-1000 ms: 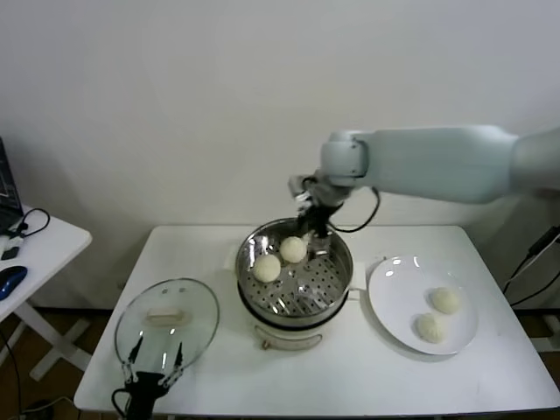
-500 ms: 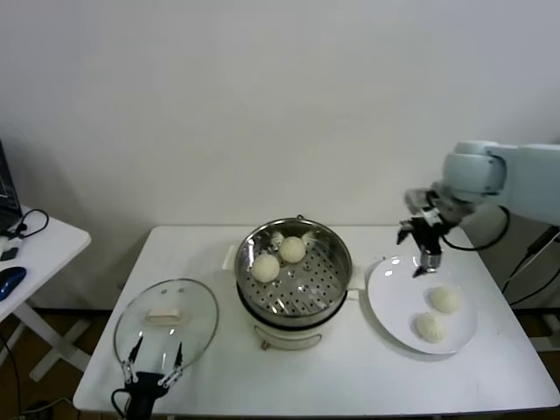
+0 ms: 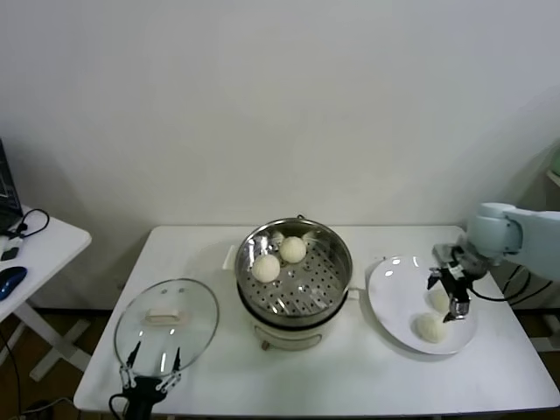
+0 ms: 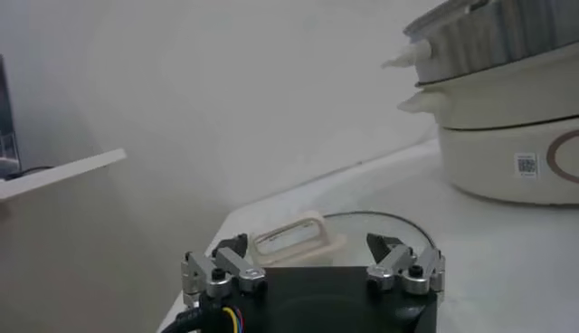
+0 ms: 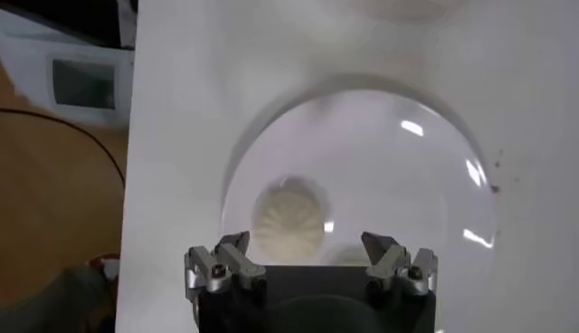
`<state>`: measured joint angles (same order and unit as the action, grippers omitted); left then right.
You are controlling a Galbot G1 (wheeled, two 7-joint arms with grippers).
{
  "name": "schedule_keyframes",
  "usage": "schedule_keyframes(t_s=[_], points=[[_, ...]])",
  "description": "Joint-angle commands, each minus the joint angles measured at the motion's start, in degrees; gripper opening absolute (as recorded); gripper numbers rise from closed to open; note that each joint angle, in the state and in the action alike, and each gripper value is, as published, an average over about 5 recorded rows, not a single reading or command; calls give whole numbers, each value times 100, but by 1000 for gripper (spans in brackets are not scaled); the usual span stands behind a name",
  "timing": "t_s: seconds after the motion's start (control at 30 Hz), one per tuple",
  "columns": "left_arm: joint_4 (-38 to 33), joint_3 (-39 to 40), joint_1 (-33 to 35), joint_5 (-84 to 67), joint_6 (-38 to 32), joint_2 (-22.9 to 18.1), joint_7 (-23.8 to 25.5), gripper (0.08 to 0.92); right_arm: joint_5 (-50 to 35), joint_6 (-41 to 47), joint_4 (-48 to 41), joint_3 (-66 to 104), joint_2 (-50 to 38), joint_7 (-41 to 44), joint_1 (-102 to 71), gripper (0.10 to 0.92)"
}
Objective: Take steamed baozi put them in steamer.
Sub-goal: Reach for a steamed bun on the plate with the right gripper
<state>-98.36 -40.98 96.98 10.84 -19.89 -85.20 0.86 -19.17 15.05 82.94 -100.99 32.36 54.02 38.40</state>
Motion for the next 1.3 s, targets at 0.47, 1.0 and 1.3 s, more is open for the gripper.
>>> schedule_keyframes(t_s=[0.47, 1.0, 1.3], points=[[10, 0, 14, 95, -8, -33, 0, 823, 620, 104, -701, 1573, 47, -207, -1927, 823], [40, -1, 6, 141, -26, -38, -6, 823, 626, 206, -648, 1680, 55, -275, -2026, 823], [31, -5, 2, 161, -19, -25, -6, 823, 618, 226, -554, 1588, 41, -250, -1902, 655]])
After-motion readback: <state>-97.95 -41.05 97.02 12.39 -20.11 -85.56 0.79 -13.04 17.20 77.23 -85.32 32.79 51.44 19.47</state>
